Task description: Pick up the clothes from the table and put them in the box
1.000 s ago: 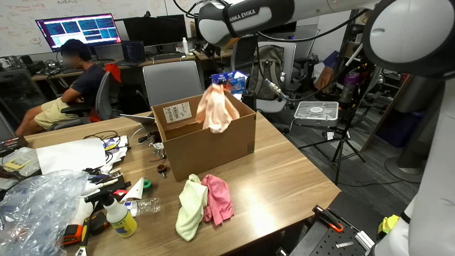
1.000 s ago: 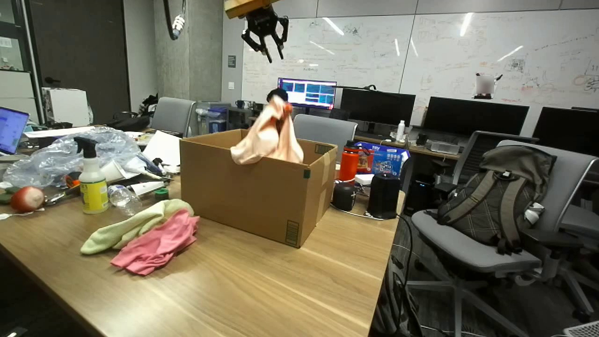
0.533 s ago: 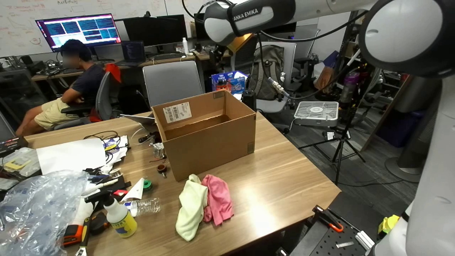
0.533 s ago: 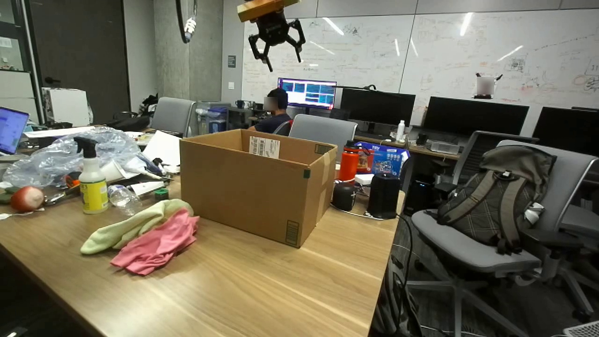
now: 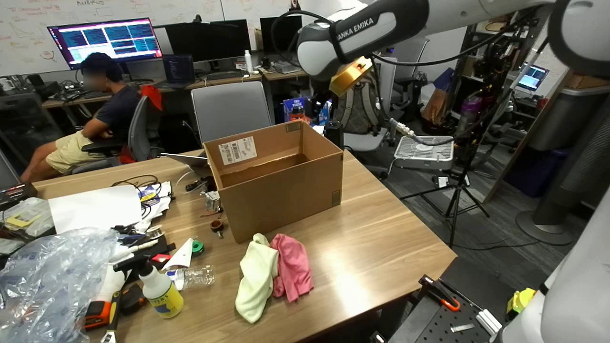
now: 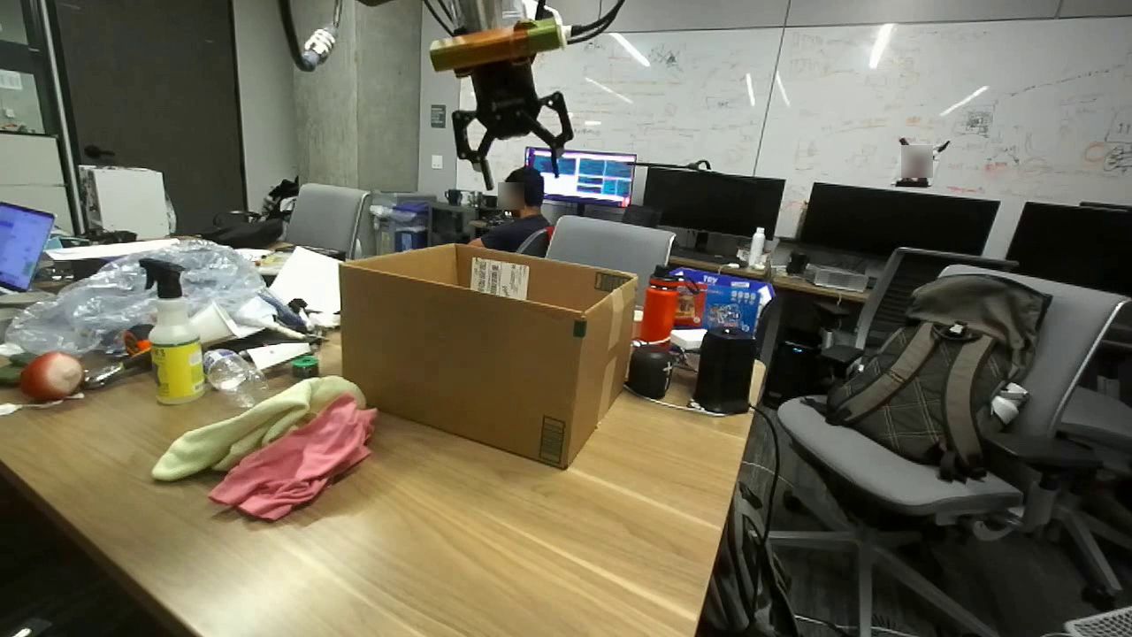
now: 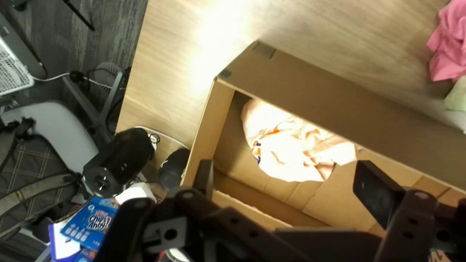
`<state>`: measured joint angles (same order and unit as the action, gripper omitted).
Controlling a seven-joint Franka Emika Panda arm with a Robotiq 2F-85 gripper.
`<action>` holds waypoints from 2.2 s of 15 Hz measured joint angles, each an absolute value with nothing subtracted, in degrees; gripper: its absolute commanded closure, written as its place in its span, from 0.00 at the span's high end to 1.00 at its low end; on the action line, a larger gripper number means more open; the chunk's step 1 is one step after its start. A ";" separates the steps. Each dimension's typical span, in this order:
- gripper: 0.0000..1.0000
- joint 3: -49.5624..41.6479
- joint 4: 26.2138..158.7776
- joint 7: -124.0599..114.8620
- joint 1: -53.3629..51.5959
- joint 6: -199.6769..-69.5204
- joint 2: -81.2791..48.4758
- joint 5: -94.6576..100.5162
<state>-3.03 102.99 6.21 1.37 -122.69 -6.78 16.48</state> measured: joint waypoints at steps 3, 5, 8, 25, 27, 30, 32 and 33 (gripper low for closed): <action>1.00 -2.99 111.11 6.39 1.38 -121.89 -1.81 15.36; 1.00 -2.84 115.97 6.86 1.38 -120.83 1.14 14.44; 1.00 -2.53 122.36 8.17 1.28 -119.65 4.41 12.59; 1.00 2.25 140.00 24.37 -5.29 -130.37 1.98 -2.53; 1.00 3.03 140.00 25.83 -5.58 -133.66 0.09 -3.67; 1.00 4.09 139.99 27.40 -5.64 -138.09 -2.70 -4.80; 1.00 4.83 139.99 28.12 -5.65 -140.83 -4.56 -5.13; 1.00 5.24 139.98 28.29 -5.64 -142.13 -5.51 -5.15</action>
<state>5.24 139.98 28.29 -5.64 -142.13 -5.51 -5.15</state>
